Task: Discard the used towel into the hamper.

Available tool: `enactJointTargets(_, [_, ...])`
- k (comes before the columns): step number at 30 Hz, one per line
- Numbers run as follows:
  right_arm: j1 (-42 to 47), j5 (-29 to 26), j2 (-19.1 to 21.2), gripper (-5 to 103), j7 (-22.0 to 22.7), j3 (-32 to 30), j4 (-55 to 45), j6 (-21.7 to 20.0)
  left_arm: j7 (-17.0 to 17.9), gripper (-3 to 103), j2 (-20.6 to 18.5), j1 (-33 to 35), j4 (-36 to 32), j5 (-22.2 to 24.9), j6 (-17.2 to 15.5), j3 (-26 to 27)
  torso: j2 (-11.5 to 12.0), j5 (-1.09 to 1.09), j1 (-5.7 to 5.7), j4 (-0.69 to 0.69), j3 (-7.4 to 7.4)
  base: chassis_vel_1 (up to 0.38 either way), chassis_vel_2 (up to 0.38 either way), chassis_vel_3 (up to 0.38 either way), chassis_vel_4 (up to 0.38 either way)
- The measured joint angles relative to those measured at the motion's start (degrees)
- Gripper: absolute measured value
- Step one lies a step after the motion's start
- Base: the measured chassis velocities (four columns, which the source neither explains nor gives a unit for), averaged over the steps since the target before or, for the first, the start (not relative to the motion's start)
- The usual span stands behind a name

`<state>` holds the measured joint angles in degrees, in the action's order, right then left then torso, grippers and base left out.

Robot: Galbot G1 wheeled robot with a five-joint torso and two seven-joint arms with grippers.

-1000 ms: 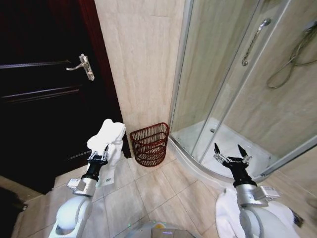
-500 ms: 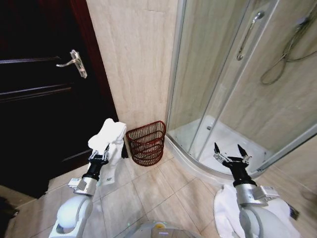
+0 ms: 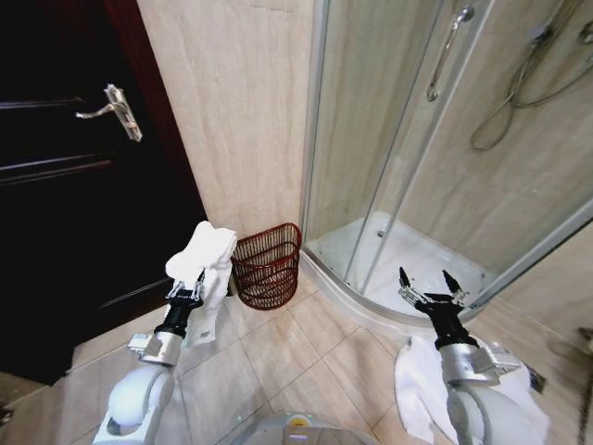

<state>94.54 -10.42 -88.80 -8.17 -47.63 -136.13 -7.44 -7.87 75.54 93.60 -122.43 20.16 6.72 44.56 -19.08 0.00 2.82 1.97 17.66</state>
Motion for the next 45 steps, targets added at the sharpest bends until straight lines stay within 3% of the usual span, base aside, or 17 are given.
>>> enactJointTargets(8, [-0.27,0.08,0.19,100,0.01,0.26,0.10,-0.15,-1.01,16,0.03,-0.20,0.79,0.45,1.51,-0.18,1.40,0.00,-0.55,0.00,-0.84,0.000,0.000,0.000,0.000])
enactJointTargets(15, [-0.51,1.75,0.14,100,-2.53,-0.46,0.96,0.47,-4.26,16,-0.30,-1.06,2.69,0.79,3.91,-0.51,1.47,0.00,-0.61,0.00,-0.84,0.000,0.000,0.000,0.000])
enactJointTargets(45, [-2.14,1.72,0.03,100,-1.86,-0.17,2.51,0.49,-4.52,16,-1.69,-4.17,4.09,0.51,2.61,-1.77,0.94,0.00,-0.41,0.00,-0.53,-0.008,0.011,0.010,-0.012])
